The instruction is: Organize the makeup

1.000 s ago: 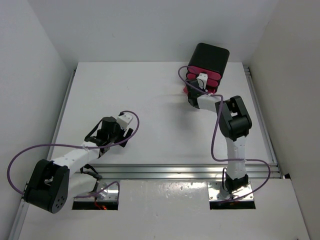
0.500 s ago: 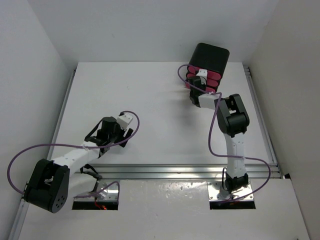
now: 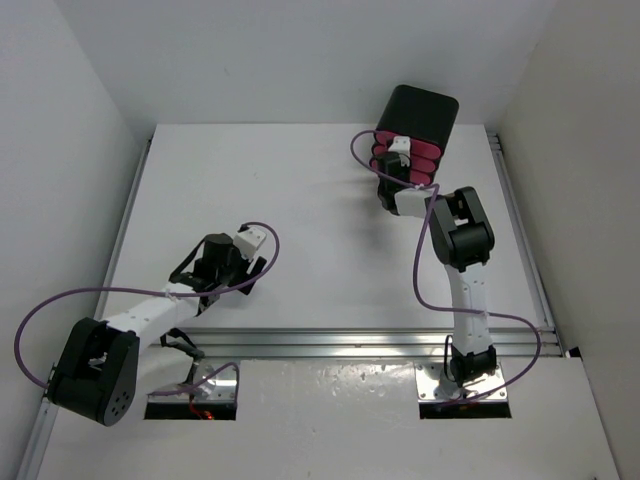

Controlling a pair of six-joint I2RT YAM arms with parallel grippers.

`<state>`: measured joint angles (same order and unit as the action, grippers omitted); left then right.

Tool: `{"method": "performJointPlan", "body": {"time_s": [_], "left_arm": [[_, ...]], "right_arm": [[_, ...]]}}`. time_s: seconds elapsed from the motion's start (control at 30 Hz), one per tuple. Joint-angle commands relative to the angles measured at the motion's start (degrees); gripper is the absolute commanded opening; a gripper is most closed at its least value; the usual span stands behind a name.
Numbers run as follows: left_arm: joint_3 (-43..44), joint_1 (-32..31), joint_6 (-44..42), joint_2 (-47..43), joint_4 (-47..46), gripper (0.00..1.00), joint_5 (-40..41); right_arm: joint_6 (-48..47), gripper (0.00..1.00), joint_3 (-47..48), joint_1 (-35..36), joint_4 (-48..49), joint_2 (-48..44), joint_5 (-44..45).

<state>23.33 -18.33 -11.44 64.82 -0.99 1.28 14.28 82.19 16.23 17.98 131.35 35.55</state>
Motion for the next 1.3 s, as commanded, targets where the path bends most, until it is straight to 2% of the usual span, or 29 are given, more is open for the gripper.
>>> {"method": "performJointPlan", "body": {"time_s": [0.0, 0.13, 0.27, 0.43, 0.5, 0.57, 0.6, 0.73, 0.83, 1.0, 1.27], "left_arm": [[-0.13, 0.05, -0.07, 0.13, -2.17, 0.83, -0.58], [-0.13, 0.05, -0.07, 0.13, -2.17, 0.83, -0.58], [-0.13, 0.05, -0.07, 0.13, -2.17, 0.83, -0.58], [-0.13, 0.05, -0.07, 0.66, -2.17, 0.83, -0.58], [-0.13, 0.05, -0.07, 0.66, -2.17, 0.83, -0.58], [-0.13, 0.05, -0.07, 0.66, -2.69, 0.83, -0.58], [-0.13, 0.05, -0.07, 0.66, -2.7, 0.83, -0.58], [-0.13, 0.57, 0.46, 0.66, -3.22, 0.83, -0.58], [-0.65, 0.57, 1.06, 1.28, -3.92, 0.83, -1.1], [-1.27, 0.57, 2.91, 2.5, -5.86, 0.85, -1.1], [-4.08, 0.57, 3.97, 4.18, -11.74, 0.92, -0.58]], "right_arm": [[-0.14, 0.3, -1.31, 0.29, 7.42, -2.93, -1.18], [-0.57, 0.52, -8.09, 1.35, 10.05, -8.46, -3.12], [0.57, 0.62, -17.67, 2.84, 11.9, -15.23, -2.42], [1.8, 0.71, -30.03, 3.28, 10.95, -29.01, -0.83], [4.94, 0.79, -32.43, 1.97, 7.44, -34.11, -0.57], [10.9, 0.89, -33.58, -1.87, -14.16, -39.92, -0.39], [12.68, 0.91, -33.5, -3.12, -17.77, -41.16, -0.31], [21.47, 0.96, -33.06, -14.7, -39.45, -46.88, -2.57], [23.15, 0.99, -33.94, -22.18, -47.48, -51.0, -4.18], [22.02, 0.99, -34.03, -27.56, -49.88, -53.92, -3.29], [22.89, 0.99, -32.45, -28.44, -52.07, -52.07, -5.14]]}}
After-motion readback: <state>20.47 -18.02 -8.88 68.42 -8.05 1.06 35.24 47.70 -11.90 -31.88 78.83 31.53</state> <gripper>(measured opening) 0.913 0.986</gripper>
